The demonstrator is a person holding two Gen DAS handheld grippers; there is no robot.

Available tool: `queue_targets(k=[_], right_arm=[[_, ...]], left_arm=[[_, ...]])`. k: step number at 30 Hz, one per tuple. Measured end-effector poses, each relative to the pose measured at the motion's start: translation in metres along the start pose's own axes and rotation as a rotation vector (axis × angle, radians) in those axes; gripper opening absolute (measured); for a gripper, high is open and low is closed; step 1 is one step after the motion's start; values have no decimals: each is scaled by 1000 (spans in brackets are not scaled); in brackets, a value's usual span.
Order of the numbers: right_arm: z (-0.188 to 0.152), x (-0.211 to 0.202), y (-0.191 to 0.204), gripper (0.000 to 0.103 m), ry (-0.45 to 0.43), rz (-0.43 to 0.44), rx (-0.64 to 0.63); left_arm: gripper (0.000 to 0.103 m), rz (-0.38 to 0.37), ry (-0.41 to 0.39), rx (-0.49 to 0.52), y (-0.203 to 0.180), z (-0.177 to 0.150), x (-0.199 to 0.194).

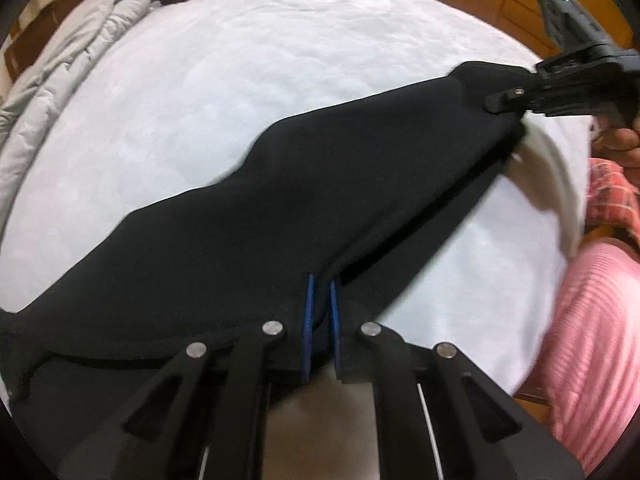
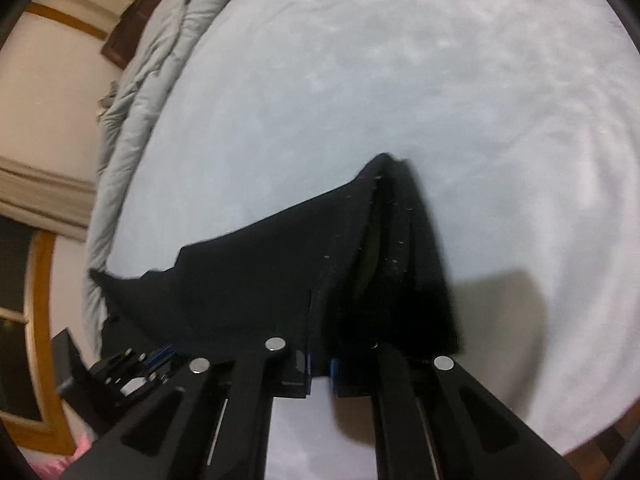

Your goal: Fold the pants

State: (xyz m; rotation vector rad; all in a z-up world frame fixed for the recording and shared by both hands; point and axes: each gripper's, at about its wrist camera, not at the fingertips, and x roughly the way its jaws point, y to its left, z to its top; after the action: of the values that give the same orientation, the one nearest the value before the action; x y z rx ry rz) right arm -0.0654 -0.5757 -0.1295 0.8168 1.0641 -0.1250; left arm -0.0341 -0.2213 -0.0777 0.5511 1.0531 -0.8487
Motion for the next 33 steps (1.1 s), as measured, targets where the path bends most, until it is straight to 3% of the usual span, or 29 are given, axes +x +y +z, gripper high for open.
queue_targets(k=[6,7,9,12,14,16,18,21,24,27,29,30,31,33], right_arm=[[-1,24,-9,9,50,-82,8],[-1,19,-7,19,46,-86,15],[-2,3,-1,31,3,-145,19],[-8,-30,23,34,-124,-348,-50],[-12,-49,45,34,-196,-395,-111],[-14,-55,66,34,-226,-377,-162],[-15,-44,91,34,-177,-282,-221],[-28,12,116,34,17,-126,-218],[-44,69,126,33,163,-62,-195],[-52,95,129,32,175,-128,-214],[-56,99,135,32,165,-168,-234],[-56,100,138,32,161,-186,-243],[-58,102,141,33,154,-209,-252],[-64,106,151,34,136,-254,-273]], left_arm=[[6,16,30,-37,-12,-2,21],[7,6,31,-51,-9,-2,22],[7,-9,30,-66,-5,-2,22],[7,-6,27,-61,-4,-1,24],[7,-3,24,-63,-5,-1,25],[7,-3,20,-70,-5,-7,24],[7,-6,16,-78,-3,-8,24],[8,-7,12,-88,-2,-10,22],[10,-19,12,-108,1,-10,21],[19,-67,28,-159,15,-12,12],[40,-70,44,-214,25,-14,3],[62,-49,44,-253,34,-16,-5],[75,-18,34,-289,45,-19,-15],[77,58,17,-371,70,-26,-32]])
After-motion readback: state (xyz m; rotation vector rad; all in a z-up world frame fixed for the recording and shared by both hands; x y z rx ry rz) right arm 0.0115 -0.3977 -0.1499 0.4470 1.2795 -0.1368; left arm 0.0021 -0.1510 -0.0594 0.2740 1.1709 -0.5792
